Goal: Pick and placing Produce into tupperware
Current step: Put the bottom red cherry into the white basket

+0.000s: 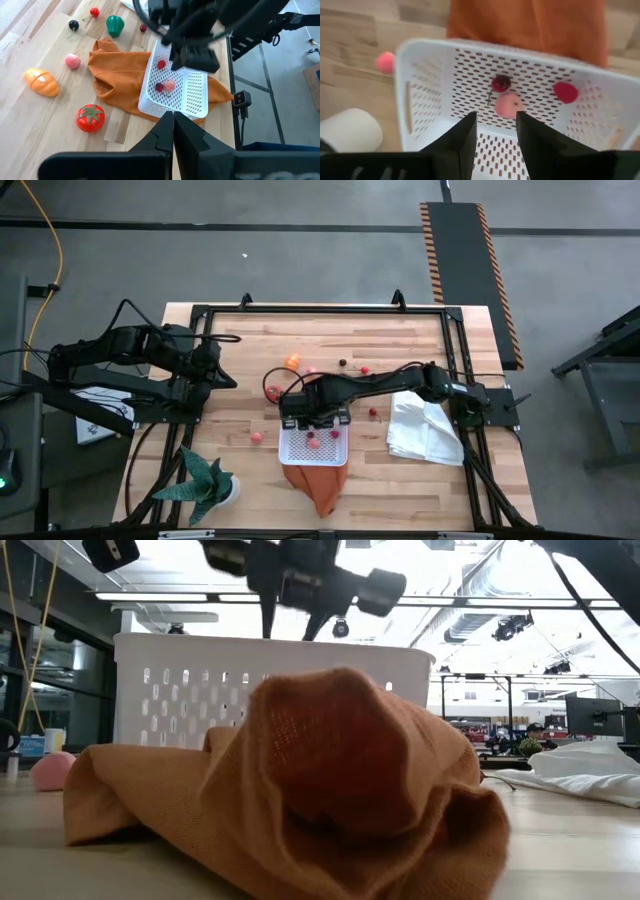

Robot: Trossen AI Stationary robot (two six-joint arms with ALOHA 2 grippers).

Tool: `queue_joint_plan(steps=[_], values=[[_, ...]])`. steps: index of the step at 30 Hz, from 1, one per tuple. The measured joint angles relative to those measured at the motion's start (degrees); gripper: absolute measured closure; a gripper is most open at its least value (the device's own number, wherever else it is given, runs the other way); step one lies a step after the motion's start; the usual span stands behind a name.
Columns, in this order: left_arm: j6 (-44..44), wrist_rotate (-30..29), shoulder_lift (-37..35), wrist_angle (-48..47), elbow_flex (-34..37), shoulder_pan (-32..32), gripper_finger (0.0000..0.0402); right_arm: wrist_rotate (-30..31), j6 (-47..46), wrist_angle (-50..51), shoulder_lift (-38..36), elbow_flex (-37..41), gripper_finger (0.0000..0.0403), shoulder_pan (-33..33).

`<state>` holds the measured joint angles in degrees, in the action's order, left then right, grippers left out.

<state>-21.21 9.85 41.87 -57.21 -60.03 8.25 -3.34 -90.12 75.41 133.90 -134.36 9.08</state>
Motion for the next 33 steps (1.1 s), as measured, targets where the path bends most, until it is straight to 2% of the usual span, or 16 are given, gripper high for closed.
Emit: queue_joint_plan(steps=[16,28,33], values=[[-0.1,0.1,0.0,0.0,0.0,0.0,0.0401,1.7,3.8,12.1,-4.7,-0.6,0.0274,-1.5],[-0.1,0.5,0.0,-1.1,0.0,0.0,0.0401,1.4,12.8,14.6,-7.7,-0.6,0.0274,-4.7],[-0.1,0.7,0.0,-1.9,0.0,0.0,0.0401,4.9,15.6,14.6,-11.3,-0.6,0.0274,-6.6]])
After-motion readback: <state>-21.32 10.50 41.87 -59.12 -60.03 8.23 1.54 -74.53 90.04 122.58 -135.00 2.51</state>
